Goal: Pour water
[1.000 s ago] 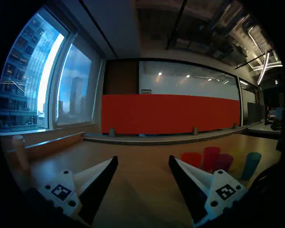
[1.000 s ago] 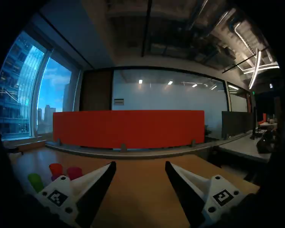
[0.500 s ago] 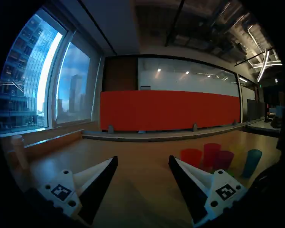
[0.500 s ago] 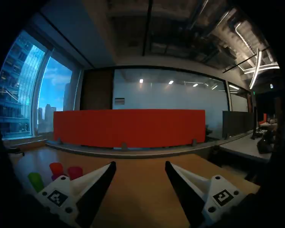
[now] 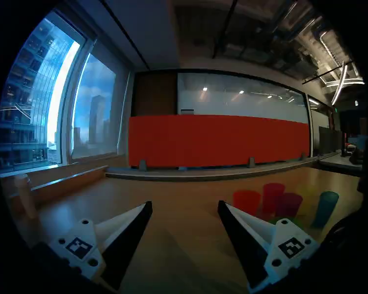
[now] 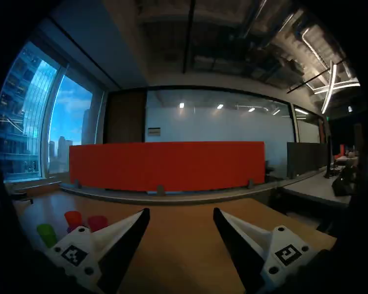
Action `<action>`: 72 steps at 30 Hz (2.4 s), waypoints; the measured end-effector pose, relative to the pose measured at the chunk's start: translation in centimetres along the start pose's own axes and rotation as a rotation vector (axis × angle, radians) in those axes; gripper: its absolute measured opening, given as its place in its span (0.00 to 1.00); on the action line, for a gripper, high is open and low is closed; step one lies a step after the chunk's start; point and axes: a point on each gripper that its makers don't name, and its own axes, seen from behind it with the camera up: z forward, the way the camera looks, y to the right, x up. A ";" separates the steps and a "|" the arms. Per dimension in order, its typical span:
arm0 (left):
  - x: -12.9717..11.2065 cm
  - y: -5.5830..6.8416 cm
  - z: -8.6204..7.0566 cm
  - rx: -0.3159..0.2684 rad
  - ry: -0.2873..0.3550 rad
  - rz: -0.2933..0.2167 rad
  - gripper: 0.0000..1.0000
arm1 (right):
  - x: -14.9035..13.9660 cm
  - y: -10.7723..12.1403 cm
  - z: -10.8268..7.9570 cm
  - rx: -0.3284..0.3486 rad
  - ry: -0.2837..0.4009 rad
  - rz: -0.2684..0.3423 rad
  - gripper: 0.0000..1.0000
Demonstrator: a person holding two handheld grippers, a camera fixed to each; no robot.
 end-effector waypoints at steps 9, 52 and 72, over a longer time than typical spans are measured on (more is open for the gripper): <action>0.0 0.0 0.0 -0.001 -0.003 0.000 1.00 | 0.2 0.1 -0.4 0.010 0.009 -0.001 1.00; 0.0 0.1 0.0 -0.001 -0.003 0.001 1.00 | -4.6 -2.0 2.7 0.036 0.007 0.008 1.00; 0.0 0.1 0.1 -0.001 -0.003 0.001 0.99 | -6.2 -2.2 2.8 0.042 0.003 0.005 1.00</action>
